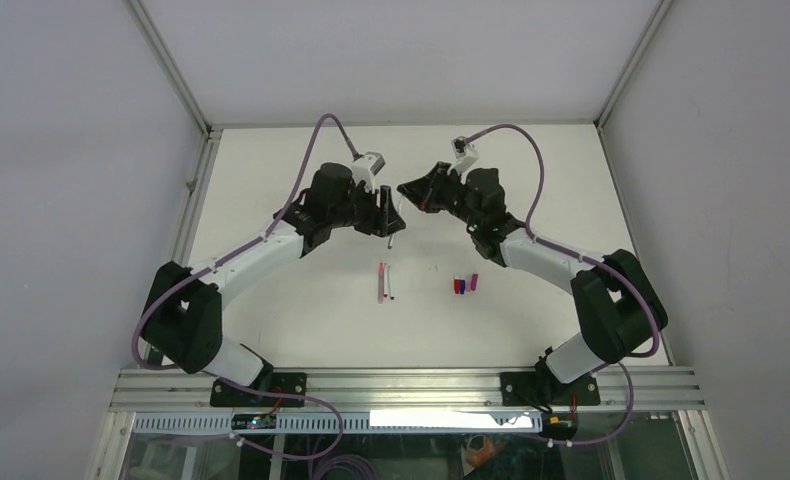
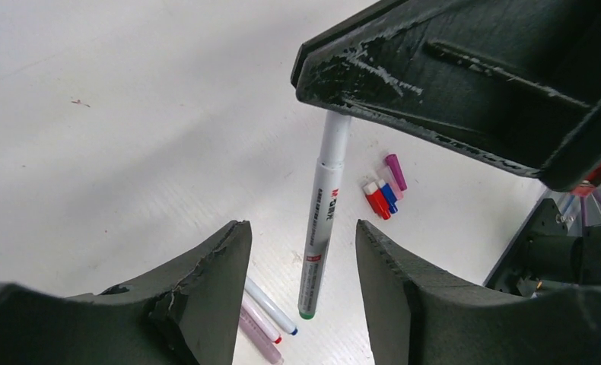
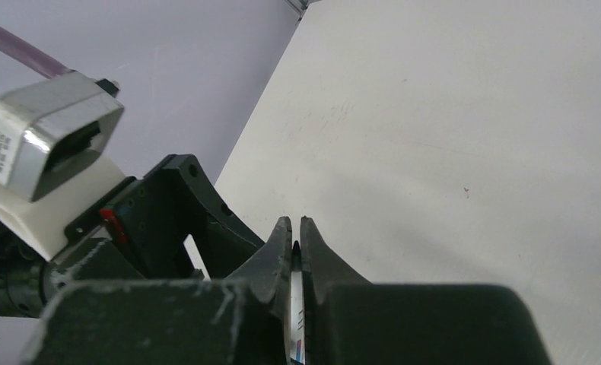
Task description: Insert the pens into the pen caps
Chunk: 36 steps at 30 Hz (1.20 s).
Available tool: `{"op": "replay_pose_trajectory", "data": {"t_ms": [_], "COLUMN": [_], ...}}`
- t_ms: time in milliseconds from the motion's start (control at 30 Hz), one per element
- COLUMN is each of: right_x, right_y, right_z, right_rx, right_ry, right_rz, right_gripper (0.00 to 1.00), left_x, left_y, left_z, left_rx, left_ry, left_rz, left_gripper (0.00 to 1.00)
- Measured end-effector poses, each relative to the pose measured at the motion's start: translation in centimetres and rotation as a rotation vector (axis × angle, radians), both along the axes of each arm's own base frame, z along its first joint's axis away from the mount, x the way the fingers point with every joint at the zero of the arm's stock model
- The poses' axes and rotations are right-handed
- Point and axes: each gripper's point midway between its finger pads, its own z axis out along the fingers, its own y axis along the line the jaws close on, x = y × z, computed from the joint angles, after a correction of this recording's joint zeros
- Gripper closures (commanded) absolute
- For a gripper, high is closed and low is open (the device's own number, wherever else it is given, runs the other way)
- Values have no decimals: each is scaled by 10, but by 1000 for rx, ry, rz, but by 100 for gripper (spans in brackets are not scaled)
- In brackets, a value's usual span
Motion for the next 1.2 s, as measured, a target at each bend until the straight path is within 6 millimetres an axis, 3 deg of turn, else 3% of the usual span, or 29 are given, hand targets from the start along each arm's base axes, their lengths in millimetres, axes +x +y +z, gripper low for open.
{"op": "replay_pose_trajectory", "data": {"t_ms": [167,233,400,533,567,700,800,900,1100,1200], "right_x": [1,1,3,4,5,5,7,7,-16,-30], "right_y": [0,0,-3,-5,-5,-6,-12,-32,-100,-125], "right_z": [2,2,2,2,3,2,-1,-3,9,-8], "right_rx": [12,13,15,18,22,20,4,-40,-215,-342], "right_ry": [3,4,5,8,9,14,20,28,40,134], "right_rz": [-4,-4,-12,-19,-21,-22,-36,-90,-291,-352], "right_gripper": [100,100,100,100,98,62,50,46,47,47], "left_x": [0,0,-4,-9,-10,-10,-11,-12,-15,-16], "left_y": [-8,-11,-15,-24,-24,-24,-23,-18,-5,1], "left_z": [-15,-20,-25,-20,-20,-21,-23,-30,-45,-51], "left_rx": [-14,-22,-39,-64,-67,-65,-53,-16,69,112], "left_ry": [47,61,84,74,76,77,82,87,96,95], "left_rz": [-21,-26,-47,-87,-92,-92,-94,-90,-83,-80], "left_gripper": [52,62,100,100,100,100,100,100,100,100]}}
